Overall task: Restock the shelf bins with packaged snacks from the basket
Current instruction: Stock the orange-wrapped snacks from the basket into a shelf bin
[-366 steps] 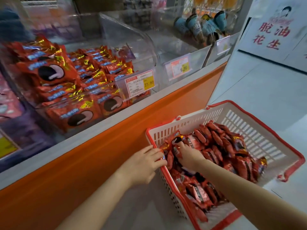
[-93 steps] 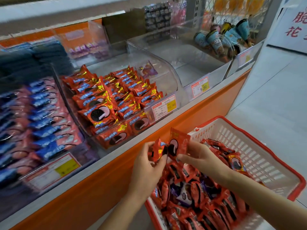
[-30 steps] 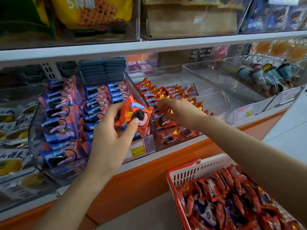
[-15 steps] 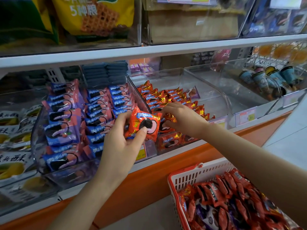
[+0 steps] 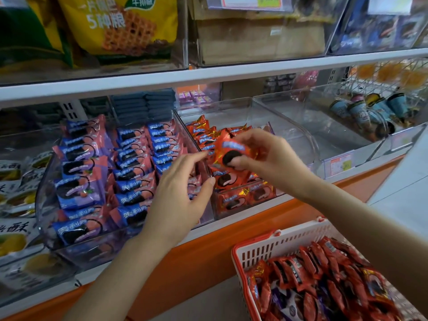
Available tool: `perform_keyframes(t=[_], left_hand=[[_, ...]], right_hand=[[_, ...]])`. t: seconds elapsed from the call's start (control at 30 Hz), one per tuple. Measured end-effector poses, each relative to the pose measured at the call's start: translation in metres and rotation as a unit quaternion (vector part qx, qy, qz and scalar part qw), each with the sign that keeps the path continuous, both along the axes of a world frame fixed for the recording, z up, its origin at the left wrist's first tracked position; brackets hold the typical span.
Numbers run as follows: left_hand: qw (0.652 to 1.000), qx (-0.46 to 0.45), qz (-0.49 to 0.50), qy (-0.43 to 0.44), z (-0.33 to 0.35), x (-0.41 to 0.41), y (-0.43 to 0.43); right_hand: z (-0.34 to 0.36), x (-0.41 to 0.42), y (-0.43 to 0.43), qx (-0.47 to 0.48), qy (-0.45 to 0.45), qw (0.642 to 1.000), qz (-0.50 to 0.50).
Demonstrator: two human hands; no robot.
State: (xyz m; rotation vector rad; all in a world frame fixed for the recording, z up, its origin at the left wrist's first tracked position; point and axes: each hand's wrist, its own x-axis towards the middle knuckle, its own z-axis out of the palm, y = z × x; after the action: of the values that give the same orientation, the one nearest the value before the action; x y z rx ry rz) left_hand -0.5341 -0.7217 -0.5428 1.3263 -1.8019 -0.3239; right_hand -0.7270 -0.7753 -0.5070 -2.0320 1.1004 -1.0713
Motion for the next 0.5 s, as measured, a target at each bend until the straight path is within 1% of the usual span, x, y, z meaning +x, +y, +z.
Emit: perform_keyframes(t=[0.03,0.07,0.1,0.17,0.23,0.3,0.4,0.5], left_hand=[[0.997,-0.017,0.006,-0.07,0.001,0.003,-0.005],[0.991,-0.029,0.008,-0.133,0.0,0.006,-0.01],[0.982,-0.036,0.006,-0.183,-0.002,0.009,-0.014],[0.97,-0.039,0.006,-0.241,-0.006,0.015,-0.02],[0.964,-0.041,0.006,-0.261,-0.008,0.018,-0.023],[0.962,-0.049,0.003,-0.27,-0.008,0.019,-0.025],[0.959,-0.059,0.002,-0.277,-0.007,0.018,-0.028],[0.957,-0.076,0.005,-0.281,-0.008,0.018,-0.03]], right_hand=[[-0.001,-0.005,-0.005,-0.015,0.003,0.999,-0.036],[-0.001,-0.009,-0.01,-0.03,0.028,0.997,-0.059],[-0.002,-0.012,-0.013,-0.047,0.079,0.993,-0.07],[-0.007,-0.012,-0.019,-0.075,0.208,0.974,-0.055],[-0.015,-0.007,-0.022,-0.075,0.3,0.951,-0.014],[-0.021,0.0,-0.024,-0.062,0.325,0.943,0.021],[-0.024,0.004,-0.027,-0.057,0.33,0.941,0.052],[-0.028,0.001,-0.027,-0.03,0.299,0.952,0.057]])
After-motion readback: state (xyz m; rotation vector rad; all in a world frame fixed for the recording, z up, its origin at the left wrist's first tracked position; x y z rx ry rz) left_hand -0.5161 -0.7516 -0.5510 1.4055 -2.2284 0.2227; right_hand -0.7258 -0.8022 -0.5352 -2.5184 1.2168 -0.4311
